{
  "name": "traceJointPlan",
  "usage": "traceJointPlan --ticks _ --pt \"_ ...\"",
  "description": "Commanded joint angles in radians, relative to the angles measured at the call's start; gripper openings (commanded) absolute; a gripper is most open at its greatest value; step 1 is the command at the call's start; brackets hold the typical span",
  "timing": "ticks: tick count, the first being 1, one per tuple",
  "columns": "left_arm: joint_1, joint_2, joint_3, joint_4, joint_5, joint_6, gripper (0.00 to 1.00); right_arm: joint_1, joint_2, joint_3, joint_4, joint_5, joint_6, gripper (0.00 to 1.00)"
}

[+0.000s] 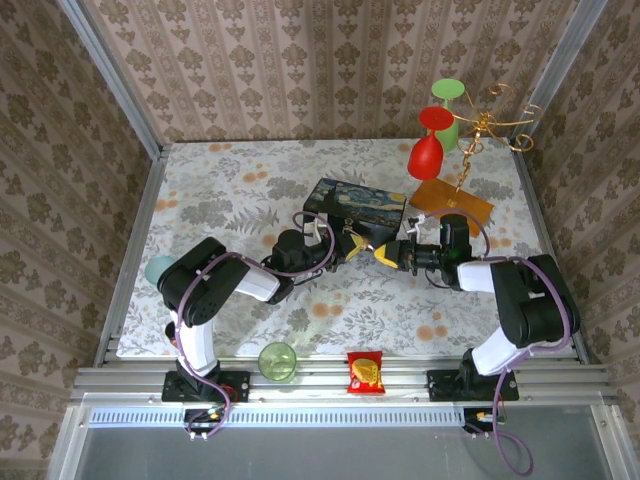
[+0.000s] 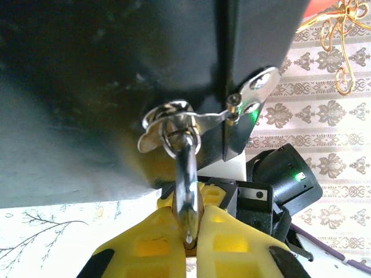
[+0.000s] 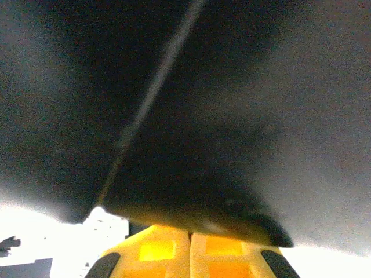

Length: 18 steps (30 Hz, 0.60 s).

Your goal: Unlock a padlock with a key

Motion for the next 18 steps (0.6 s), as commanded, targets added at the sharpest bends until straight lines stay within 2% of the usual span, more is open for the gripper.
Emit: traceJointPlan --ticks 1,3,9,13,18 --pt "-0.022 0.001 0.016 0.104 0.111 0.044 0.0 -0.013 0.082 -0.023 0.287 0.037 0.2 0.0" --pt "-0.019 0.002 0.019 0.105 0.113 0.045 0.0 -0.014 0.109 -0.027 0.353 0.026 0.244 0.0" --pt "-0.025 0.012 0.024 0.104 0.105 0.042 0.0 -0.014 0.078 -0.028 0.242 0.044 0.202 0.0" --pt "-0.027 0.019 0.028 0.104 0.101 0.051 0.0 -0.01 0.105 -0.037 0.339 0.05 0.286 0.0" --pt "-0.031 0.016 0.026 0.104 0.065 0.045 0.0 0.017 0.106 -0.055 0.334 0.099 0.297 0.0"
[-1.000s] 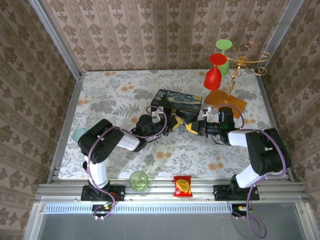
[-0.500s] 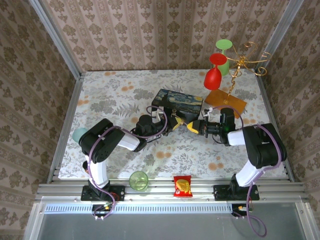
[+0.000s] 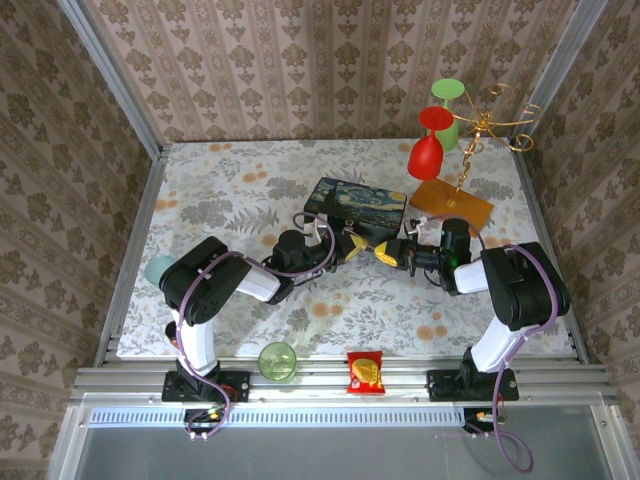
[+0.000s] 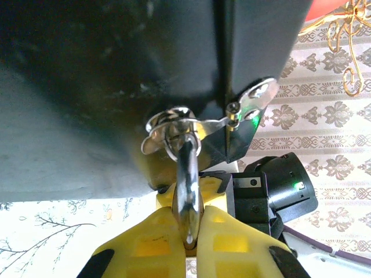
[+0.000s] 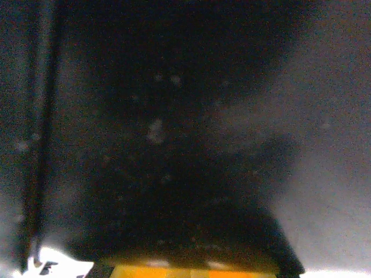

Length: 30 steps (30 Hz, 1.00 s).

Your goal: Unlock a padlock with a key

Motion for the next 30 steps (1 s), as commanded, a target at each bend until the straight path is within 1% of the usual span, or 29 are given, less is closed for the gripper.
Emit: traceJointPlan --ticks 1,4,8,10,13,17,23,27,29,30 --pt "-0.036 0.003 0.031 0.104 0.068 0.029 0.0 0.018 0.008 -0.015 0.05 0.105 0.04 0.0" --pt "-0.047 0.003 0.044 0.104 0.048 0.028 0.0 0.026 0.006 -0.029 0.072 0.149 0.079 0.0" --pt "-0.06 0.017 0.061 0.104 0.038 0.023 0.0 0.037 0.007 -0.068 0.181 0.221 0.165 0.0" --pt "-0.066 0.023 0.066 0.104 0.035 0.018 0.0 0.053 0.005 -0.075 0.202 0.255 0.197 0.0" --pt "-0.069 0.025 0.066 0.103 0.037 0.018 0.0 0.083 -0.007 -0.072 0.189 0.297 0.201 0.0" --pt "-0.07 0.022 0.062 0.105 0.038 0.02 0.0 0.105 -0.014 -0.076 0.185 0.339 0.183 0.0" --pt "-0.078 0.02 0.066 0.104 0.04 0.017 0.0 0.139 0.001 -0.067 0.191 0.359 0.126 0.0" --pt "-0.087 0.032 0.068 0.103 0.044 0.019 0.0 0.163 -0.035 -0.059 0.171 0.393 0.072 0.0" --pt "-0.088 0.043 0.063 0.102 0.04 0.021 0.0 0.182 -0.081 -0.048 0.106 0.413 0.024 0.0" --pt "-0.086 0.051 0.058 0.102 0.036 0.025 0.0 0.192 -0.113 -0.042 0.04 0.422 -0.021 0.0"
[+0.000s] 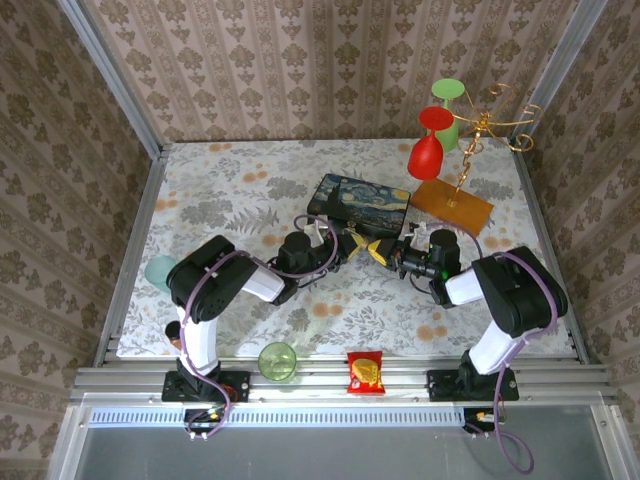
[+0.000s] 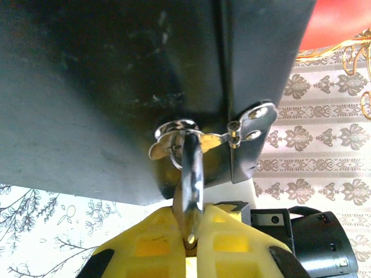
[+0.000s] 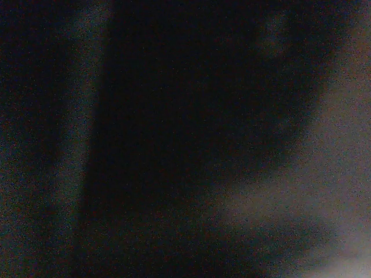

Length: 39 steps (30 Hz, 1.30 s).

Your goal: Unlock a padlock with a key

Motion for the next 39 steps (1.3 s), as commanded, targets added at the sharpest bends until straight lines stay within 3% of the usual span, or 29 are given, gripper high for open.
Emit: traceJointPlan --ticks 1,5,8,17,21,27,31,39 --pt "-0.059 0.014 0.029 0.106 0.133 0.028 0.0 0.059 -0.104 0.043 -0.158 0.064 -0.158 0.0" --pt "-0.059 0.023 0.0 0.106 0.085 0.056 0.05 0.073 -0.197 0.018 -0.328 0.107 -0.248 0.0" --pt "-0.063 0.028 0.001 0.105 0.064 0.077 0.19 0.082 -0.206 -0.02 -0.311 0.111 -0.236 0.0" --pt "-0.063 0.068 0.01 0.105 0.039 0.107 0.28 0.131 -0.169 -0.067 -0.232 0.145 -0.193 0.0" --pt "-0.06 0.058 -0.004 0.105 0.023 0.127 0.27 0.135 -0.13 -0.088 -0.208 0.159 -0.187 0.0" --pt "-0.044 0.041 -0.051 0.105 -0.026 0.15 0.46 0.138 -0.093 -0.099 -0.171 0.185 -0.187 0.0" --pt "-0.032 0.048 -0.054 0.104 -0.036 0.167 0.45 0.141 -0.089 -0.091 -0.186 0.186 -0.197 0.0" --pt "-0.036 0.085 -0.014 0.103 -0.026 0.174 0.14 0.149 -0.11 -0.08 -0.244 0.198 -0.244 0.0"
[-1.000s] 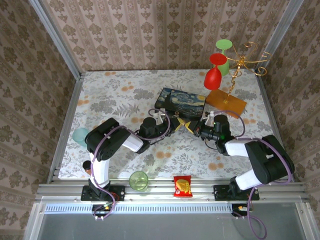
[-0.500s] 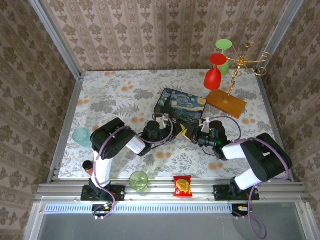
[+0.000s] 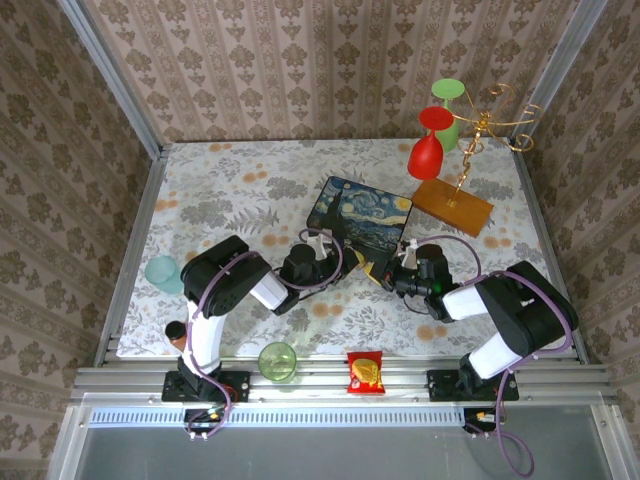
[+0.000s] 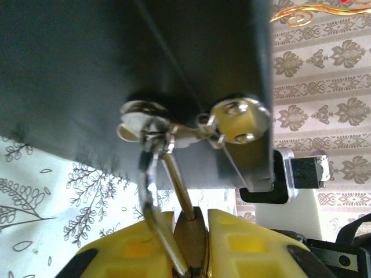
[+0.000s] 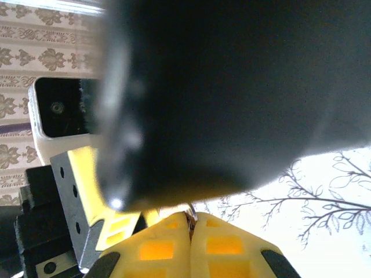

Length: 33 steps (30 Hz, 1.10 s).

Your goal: Unlock a padlock with a key

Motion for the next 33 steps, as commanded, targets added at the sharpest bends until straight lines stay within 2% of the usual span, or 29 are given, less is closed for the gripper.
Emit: traceJointPlan --ticks 1,4,9,12,14,16,19,21,23,26,27,30,31,33 --pt "-0.001 0.0 0.03 0.073 0.003 0.029 0.11 0.019 -0.021 0.01 -0.042 0.019 -0.057 0.0" --pt "-0.004 -0.006 0.024 0.073 0.01 0.024 0.06 0.052 -0.075 0.04 -0.162 0.087 -0.169 0.0" --pt "-0.016 -0.013 0.026 0.073 0.017 0.009 0.04 0.137 -0.21 0.133 -0.479 0.301 -0.415 0.0" --pt "-0.028 -0.018 0.03 0.075 0.013 -0.002 0.03 0.141 -0.215 0.162 -0.57 0.361 -0.464 0.0" --pt "-0.036 -0.022 0.036 0.075 0.011 0.0 0.03 0.141 -0.195 0.171 -0.574 0.35 -0.461 0.0" --pt "-0.043 -0.023 0.039 0.075 0.007 -0.007 0.03 0.128 -0.153 0.159 -0.508 0.286 -0.403 0.0" --pt "-0.048 -0.033 0.033 0.078 -0.004 -0.015 0.01 0.062 -0.015 0.1 -0.129 0.051 -0.143 0.0" --pt "-0.049 -0.048 0.027 0.077 -0.006 -0.013 0.01 0.058 0.045 0.085 0.048 -0.011 -0.03 0.0" --pt "-0.049 -0.062 0.027 0.076 -0.001 -0.01 0.0 0.058 0.063 0.082 0.112 -0.026 0.007 0.0" --pt "-0.05 -0.06 0.028 0.077 0.005 -0.022 0.0 0.057 0.034 0.093 0.033 -0.007 -0.028 0.0" --pt "-0.05 -0.054 0.028 0.078 0.006 -0.026 0.0 0.056 0.022 0.095 0.018 -0.007 -0.036 0.02" --pt "-0.048 -0.059 0.013 0.077 -0.007 -0.023 0.0 0.047 -0.022 0.106 -0.06 -0.009 -0.077 0.28" --pt "-0.044 -0.063 0.008 0.078 -0.009 -0.017 0.0 0.047 -0.057 0.111 -0.148 0.01 -0.121 0.34" --pt "-0.037 -0.075 -0.004 0.076 -0.013 -0.01 0.0 0.05 -0.148 0.127 -0.369 0.085 -0.242 0.39"
